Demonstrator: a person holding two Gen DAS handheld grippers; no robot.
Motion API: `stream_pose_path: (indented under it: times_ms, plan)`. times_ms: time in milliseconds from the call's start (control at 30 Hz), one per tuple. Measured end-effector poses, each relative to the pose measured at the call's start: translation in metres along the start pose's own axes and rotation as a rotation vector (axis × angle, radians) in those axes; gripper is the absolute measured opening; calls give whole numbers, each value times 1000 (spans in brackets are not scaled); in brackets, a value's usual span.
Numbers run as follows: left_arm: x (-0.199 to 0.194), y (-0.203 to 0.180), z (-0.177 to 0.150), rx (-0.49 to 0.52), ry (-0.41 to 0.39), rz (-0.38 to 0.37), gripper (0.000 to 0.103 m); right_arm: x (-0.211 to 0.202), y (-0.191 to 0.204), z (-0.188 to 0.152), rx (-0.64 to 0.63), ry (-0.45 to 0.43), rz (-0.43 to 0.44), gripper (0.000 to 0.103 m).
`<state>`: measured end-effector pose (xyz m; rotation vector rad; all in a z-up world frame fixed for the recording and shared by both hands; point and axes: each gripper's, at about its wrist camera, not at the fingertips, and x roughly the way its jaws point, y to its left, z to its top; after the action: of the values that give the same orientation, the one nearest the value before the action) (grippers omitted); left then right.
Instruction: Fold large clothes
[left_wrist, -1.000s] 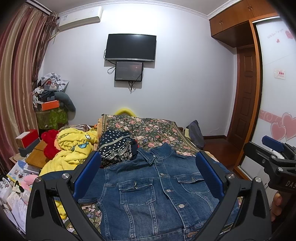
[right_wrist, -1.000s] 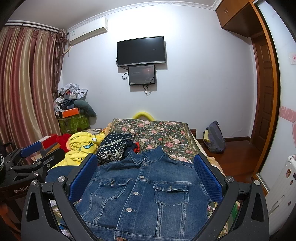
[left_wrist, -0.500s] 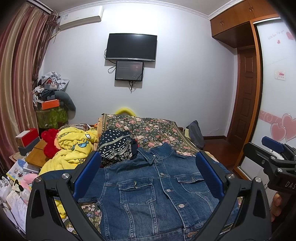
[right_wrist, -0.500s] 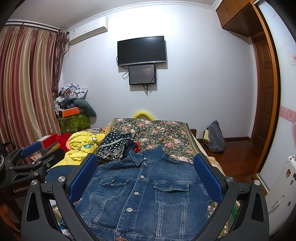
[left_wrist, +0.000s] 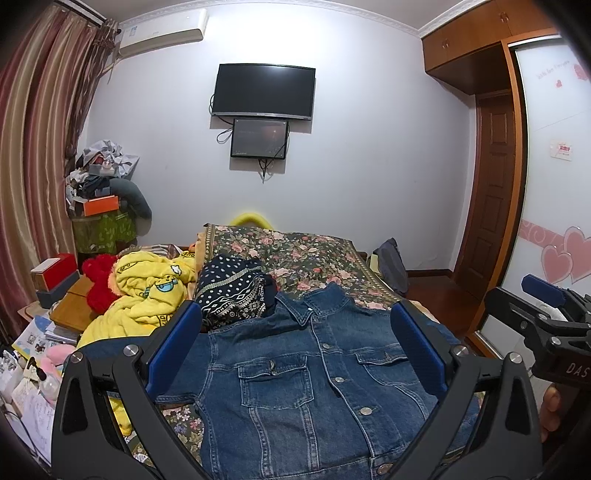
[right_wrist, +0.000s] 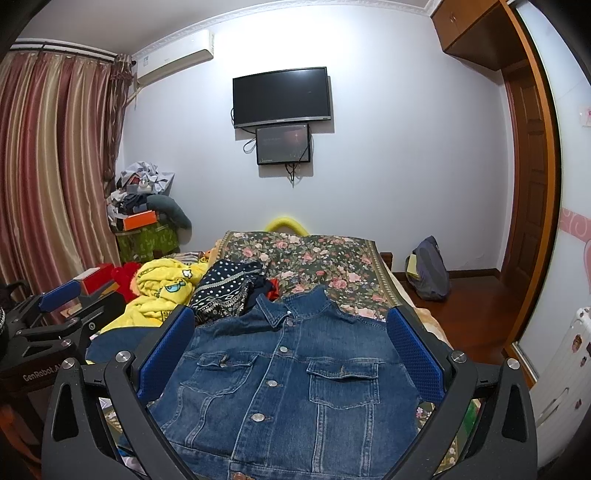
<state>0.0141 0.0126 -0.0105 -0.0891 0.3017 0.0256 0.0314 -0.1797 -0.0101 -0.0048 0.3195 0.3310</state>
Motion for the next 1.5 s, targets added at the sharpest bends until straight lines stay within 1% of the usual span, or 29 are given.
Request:
stream_pose_path:
  times_ms: [167, 300, 433, 533, 600, 733, 800, 867, 933, 1100, 1200, 1300, 1367, 1400, 1500]
  plan:
    - [10, 10, 2, -12, 4, 7, 103, 12, 0, 0, 0, 22, -4, 103]
    - [22, 24, 5, -28, 21, 13, 103, 27, 0, 3, -3, 50, -1, 103]
    - [38, 49, 7, -53, 33, 77, 103, 45, 1, 5, -7, 78, 3, 103]
    - [52, 79, 7, -87, 58, 117, 103, 64, 0, 7, -6, 104, 3, 103]
    - [61, 103, 5, -120, 75, 162, 103, 79, -1, 7, -6, 127, 2, 103]
    - [83, 164, -5, -215, 149, 240, 103, 107, -3, 5, -8, 171, 6, 103]
    - [92, 196, -15, -281, 186, 272, 103, 121, -4, 3, -9, 185, -10, 103]
    - [102, 232, -30, -352, 233, 314, 103, 134, -6, -1, -13, 200, -30, 103]
    - [110, 263, -47, -416, 281, 338, 103, 147, -8, -5, -20, 226, -35, 103]
    - [129, 337, -105, -674, 406, 330, 103, 180, -14, -21, 5, 334, -24, 103]
    - [137, 363, -136, -774, 467, 322, 103, 194, -20, -30, 53, 412, -3, 103]
    - [147, 392, -172, -880, 531, 325, 98, 205, -25, -37, 86, 462, 3, 103]
    - [151, 407, -190, -929, 551, 321, 90, 210, -27, -40, 96, 483, 7, 103]
    - [154, 413, -199, -952, 564, 326, 88, 211, -28, -40, 100, 494, 9, 103]
    - [159, 431, -219, -1020, 581, 356, 79, 215, -28, -42, 103, 514, 7, 103]
